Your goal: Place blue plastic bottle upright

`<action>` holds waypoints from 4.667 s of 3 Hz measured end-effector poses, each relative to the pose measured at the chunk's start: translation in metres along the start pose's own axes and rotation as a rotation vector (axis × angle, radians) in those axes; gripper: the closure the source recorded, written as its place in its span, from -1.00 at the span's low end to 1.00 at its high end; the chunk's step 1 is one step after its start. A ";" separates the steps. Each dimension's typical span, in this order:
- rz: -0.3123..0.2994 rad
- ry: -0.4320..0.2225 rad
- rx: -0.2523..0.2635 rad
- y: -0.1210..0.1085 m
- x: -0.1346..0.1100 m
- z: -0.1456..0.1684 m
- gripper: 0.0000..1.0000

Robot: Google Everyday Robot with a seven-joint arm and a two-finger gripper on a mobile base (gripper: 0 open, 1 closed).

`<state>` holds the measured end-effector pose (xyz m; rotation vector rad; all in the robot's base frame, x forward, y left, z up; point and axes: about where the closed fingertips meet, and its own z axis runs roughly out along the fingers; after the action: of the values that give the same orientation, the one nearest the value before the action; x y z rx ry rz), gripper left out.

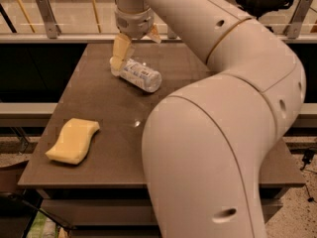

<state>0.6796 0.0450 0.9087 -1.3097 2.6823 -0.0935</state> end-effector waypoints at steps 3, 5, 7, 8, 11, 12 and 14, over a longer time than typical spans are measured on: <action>-0.021 -0.001 -0.110 -0.004 -0.010 0.038 -1.00; 0.063 0.016 -0.111 -0.010 -0.010 0.054 -1.00; 0.029 0.019 -0.143 0.002 -0.023 0.070 -1.00; 0.011 0.025 -0.152 0.007 -0.024 0.077 -0.63; 0.012 -0.019 -0.139 0.004 -0.040 0.087 0.74; 0.012 -0.019 -0.139 0.004 -0.040 0.085 1.00; 0.000 -0.156 -0.130 -0.005 -0.035 0.064 1.00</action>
Offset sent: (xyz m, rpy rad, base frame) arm -0.0134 -0.0135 -0.0304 0.0032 0.2175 0.0537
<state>0.7150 0.0700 0.8501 -1.2932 2.5939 0.1782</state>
